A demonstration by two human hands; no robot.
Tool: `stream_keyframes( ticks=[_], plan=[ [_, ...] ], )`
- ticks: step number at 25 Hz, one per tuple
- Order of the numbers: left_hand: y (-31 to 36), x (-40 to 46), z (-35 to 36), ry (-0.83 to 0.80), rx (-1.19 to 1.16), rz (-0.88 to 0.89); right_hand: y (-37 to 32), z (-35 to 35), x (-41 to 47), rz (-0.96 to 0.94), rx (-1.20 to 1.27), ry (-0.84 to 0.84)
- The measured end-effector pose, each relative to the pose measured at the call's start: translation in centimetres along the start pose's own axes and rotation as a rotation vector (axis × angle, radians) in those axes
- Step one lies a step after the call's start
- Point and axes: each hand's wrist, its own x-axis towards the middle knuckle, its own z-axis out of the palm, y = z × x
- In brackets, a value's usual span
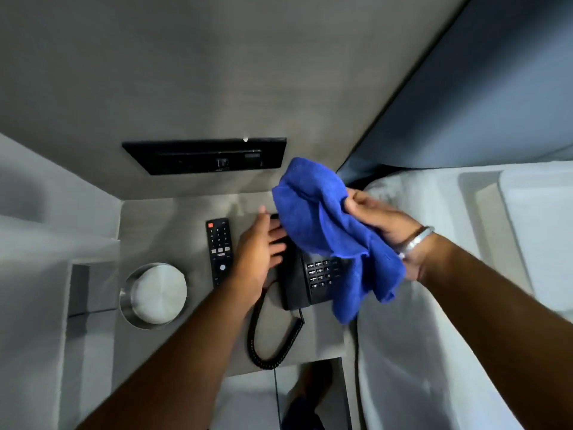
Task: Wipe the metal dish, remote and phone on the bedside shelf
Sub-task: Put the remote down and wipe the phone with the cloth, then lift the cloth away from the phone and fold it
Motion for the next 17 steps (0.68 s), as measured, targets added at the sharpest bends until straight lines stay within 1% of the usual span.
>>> stream_keyframes(
  ticks=[1,2,3,4,5,6,7,8,10,12,13,14,16,17],
  plan=[
    [1.8,-0.6,0.5,-0.211,-0.182,-0.186,-0.3,-0.1,-1.7,0.086,0.135,-0.069],
    [3.2,-1.1,1.0,-0.38,-0.281,-0.31,-0.3,-0.4,-3.1,0.149,0.236,-0.106],
    [4.2,-2.0,1.6,-0.492,-0.313,-0.363,-0.2,-1.0,-4.5,0.184,0.303,-0.083],
    [4.8,-2.7,2.4,-0.516,-0.28,-0.369,0.1,-1.6,-5.9,0.218,0.347,-0.017],
    [5.1,-3.4,3.4,-0.484,-0.198,-0.346,0.5,-2.3,-7.2,0.25,0.361,0.082],
    [5.2,-4.0,4.3,-0.413,-0.113,-0.306,1.0,-3.1,-8.3,0.268,0.348,0.188],
    [5.1,-4.6,5.1,-0.329,-0.044,-0.261,1.2,-3.7,-9.5,0.267,0.325,0.259],
    [5.0,-4.9,5.9,-0.267,0.007,-0.217,1.3,-4.3,-10.6,0.252,0.323,0.282],
    [5.6,-5.8,7.1,-0.214,0.073,-0.12,0.8,-4.7,-12.7,0.19,0.267,0.295],
    [6.9,-7.3,8.7,-0.215,0.189,-0.007,-0.7,-5.4,-14.9,0.116,0.05,0.398],
    [7.6,-8.1,10.0,-0.238,0.224,0.039,-1.9,-6.1,-16.1,0.067,-0.046,0.5],
    [8.2,-8.8,11.6,-0.272,0.226,0.07,-3.3,-7.2,-17.5,-0.003,-0.092,0.621],
    [8.6,-10.1,16.0,-0.353,0.19,0.09,-6.6,-10.5,-20.3,-0.123,-0.205,0.845],
    [8.5,-10.6,18.8,-0.39,0.179,0.085,-8.3,-12.6,-21.7,-0.135,-0.321,0.939]
  ],
)
